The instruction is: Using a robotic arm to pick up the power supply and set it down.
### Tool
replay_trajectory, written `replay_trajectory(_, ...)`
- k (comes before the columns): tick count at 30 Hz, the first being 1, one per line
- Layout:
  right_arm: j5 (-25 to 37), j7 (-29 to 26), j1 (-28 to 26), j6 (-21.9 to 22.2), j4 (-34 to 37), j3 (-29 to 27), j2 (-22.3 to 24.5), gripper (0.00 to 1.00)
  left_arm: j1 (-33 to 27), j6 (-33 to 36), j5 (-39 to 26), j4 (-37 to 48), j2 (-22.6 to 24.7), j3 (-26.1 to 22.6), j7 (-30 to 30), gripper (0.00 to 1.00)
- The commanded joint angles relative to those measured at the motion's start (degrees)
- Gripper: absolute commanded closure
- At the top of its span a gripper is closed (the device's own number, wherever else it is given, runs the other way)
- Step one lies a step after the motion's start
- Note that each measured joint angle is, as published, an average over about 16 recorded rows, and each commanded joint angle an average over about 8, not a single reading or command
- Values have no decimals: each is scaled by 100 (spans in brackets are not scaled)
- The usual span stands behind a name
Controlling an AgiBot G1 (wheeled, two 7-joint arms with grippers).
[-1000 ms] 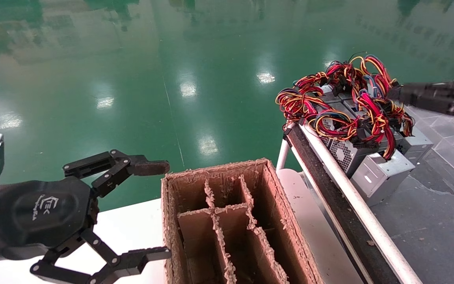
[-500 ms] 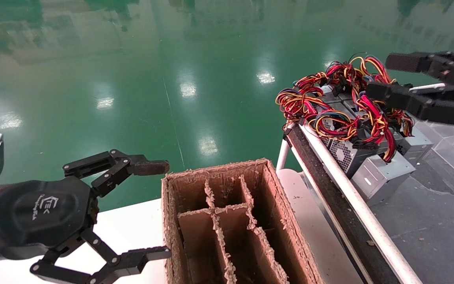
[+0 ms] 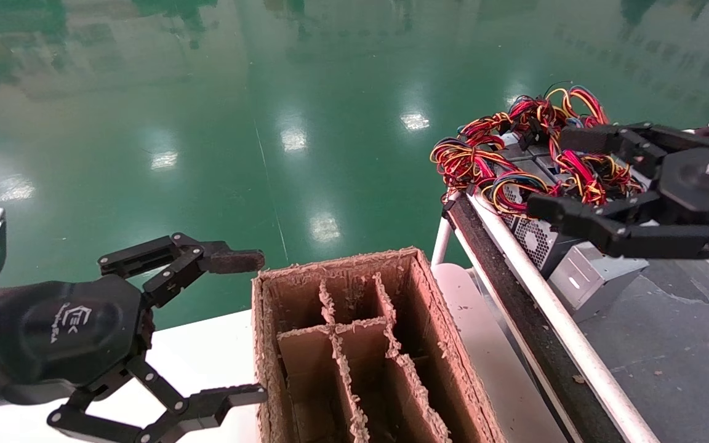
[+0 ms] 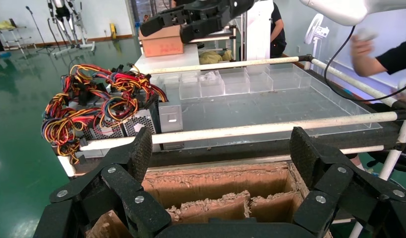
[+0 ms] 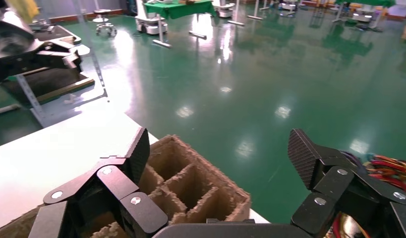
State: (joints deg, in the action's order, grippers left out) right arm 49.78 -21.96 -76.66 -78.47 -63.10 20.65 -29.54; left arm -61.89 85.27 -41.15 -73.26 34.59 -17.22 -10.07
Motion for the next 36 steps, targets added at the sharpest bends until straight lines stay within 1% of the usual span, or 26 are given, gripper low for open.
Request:
replay_trajectory(1, -41, 58, 78, -37, -54, -24, -28, 0, 0, 0, 0, 0, 0, -1, 0, 0)
replay_trajectory(36, -756, 1071, 1441, -689, -1000, -442, -522, 0, -2, -4, 7, 0, -4, -10, 5, 0)
